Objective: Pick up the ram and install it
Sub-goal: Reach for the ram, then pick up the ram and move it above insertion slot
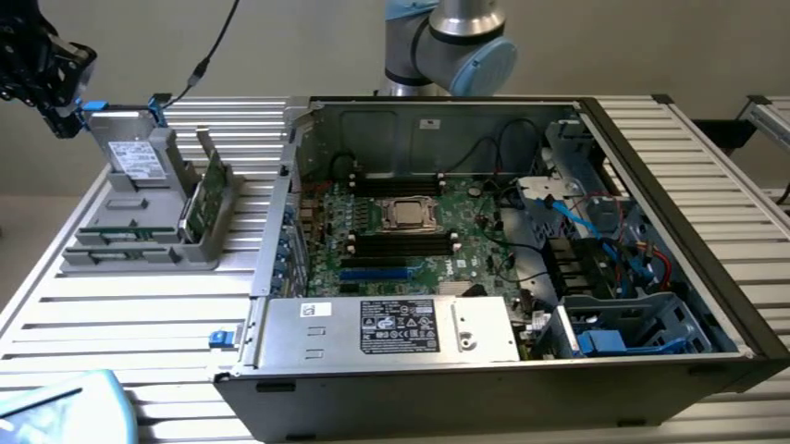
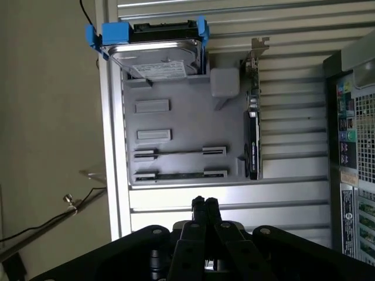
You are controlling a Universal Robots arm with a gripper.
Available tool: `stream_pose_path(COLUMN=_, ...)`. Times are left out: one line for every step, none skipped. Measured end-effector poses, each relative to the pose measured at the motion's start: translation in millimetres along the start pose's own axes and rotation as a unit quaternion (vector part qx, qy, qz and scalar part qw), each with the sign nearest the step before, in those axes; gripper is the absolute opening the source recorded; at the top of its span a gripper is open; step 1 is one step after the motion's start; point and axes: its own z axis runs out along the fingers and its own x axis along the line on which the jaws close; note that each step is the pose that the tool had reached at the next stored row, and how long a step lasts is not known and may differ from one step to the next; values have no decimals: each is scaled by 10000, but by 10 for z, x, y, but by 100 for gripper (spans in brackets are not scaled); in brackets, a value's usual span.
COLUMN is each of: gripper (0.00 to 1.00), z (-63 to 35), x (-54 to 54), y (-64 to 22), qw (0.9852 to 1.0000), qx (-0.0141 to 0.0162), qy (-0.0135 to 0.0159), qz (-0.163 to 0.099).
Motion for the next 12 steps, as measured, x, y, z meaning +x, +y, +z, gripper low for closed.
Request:
stream_pose_path(gripper=11, z=2, x=5, y=-1, qw=10000, qx=1, qy=10, qz=-6)
stream_pose_path(gripper=11, z=3, x=9, y=-1, qw=10000, qx=2, qy=20, qz=-13)
stream_pose_path(gripper=11, z=4, x=12, y=-1, qw=10000, qx=3, qy=25, qz=-18)
stream_pose_path(gripper=11, z=3, x=13, y=-1, qw=10000, qx=3, qy=26, qz=-19)
stream_pose_path(gripper=11, z=4, x=14, y=-1, qw=10000, qx=3, qy=26, qz=-19)
stream_pose_path(gripper=11, z=4, x=14, y=-1, qw=10000, qx=3, qy=26, qz=-19)
stream_pose_path(gripper=11, z=4, x=14, y=-1, qw=10000, qx=3, qy=26, qz=-19)
stream_pose_path(gripper=11, z=4, x=14, y=-1, qw=10000, qx=3, qy=26, qz=-19)
stream_pose_path(gripper=11, z=4, x=14, y=-1, qw=10000, qx=3, qy=26, qz=-19)
stream_pose_path(gripper=11, z=4, x=14, y=-1, qw=10000, qx=3, qy=26, qz=-19)
stream_pose_path(gripper=11, z=4, x=14, y=-1, qw=10000, qx=3, qy=26, qz=-19)
stream_pose_path(gripper=11, z=4, x=14, y=-1, qw=10000, qx=3, qy=26, qz=-19)
